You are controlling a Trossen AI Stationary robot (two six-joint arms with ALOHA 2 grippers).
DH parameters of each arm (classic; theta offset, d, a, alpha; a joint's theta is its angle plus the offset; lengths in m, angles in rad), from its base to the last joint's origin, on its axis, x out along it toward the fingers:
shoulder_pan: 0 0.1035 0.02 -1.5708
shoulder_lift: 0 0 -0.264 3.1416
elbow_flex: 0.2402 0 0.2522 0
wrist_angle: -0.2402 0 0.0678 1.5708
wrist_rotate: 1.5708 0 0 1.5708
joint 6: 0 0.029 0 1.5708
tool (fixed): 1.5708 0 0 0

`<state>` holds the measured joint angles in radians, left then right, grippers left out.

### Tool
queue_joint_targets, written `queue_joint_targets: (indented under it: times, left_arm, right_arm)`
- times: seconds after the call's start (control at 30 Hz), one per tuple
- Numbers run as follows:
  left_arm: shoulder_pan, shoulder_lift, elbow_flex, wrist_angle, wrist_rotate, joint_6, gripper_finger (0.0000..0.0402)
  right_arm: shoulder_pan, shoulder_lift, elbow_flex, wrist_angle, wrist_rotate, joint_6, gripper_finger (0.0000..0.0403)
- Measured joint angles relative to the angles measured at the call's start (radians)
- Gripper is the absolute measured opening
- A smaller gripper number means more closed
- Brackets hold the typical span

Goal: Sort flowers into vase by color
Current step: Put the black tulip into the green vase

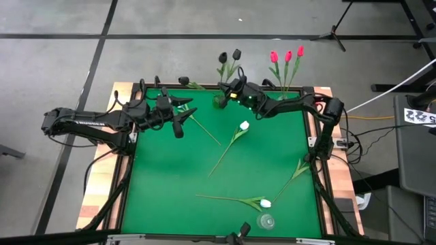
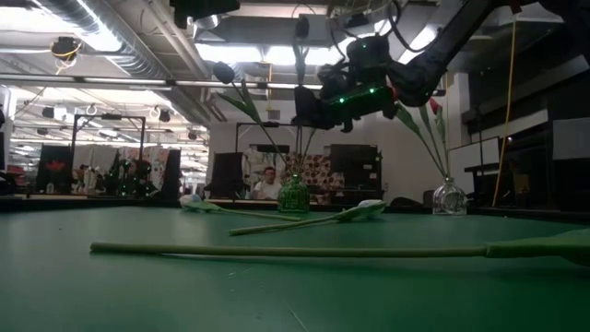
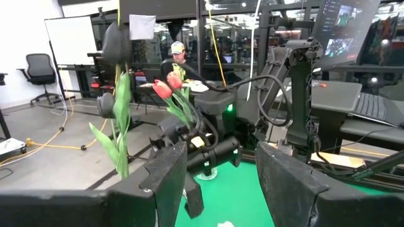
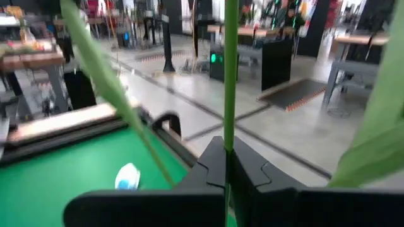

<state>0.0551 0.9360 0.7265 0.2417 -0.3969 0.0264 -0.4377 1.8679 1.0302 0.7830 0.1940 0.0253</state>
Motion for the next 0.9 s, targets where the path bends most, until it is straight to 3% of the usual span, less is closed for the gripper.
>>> queue_joint_targets:
  times: [0.9]
  left_arm:
    - [0.000,0.000,0.000,0.000,0.000,0.000,0.0186]
  right_arm:
    - [-0.010,0.000,0.000,0.000,-0.003,-0.005,0.0000]
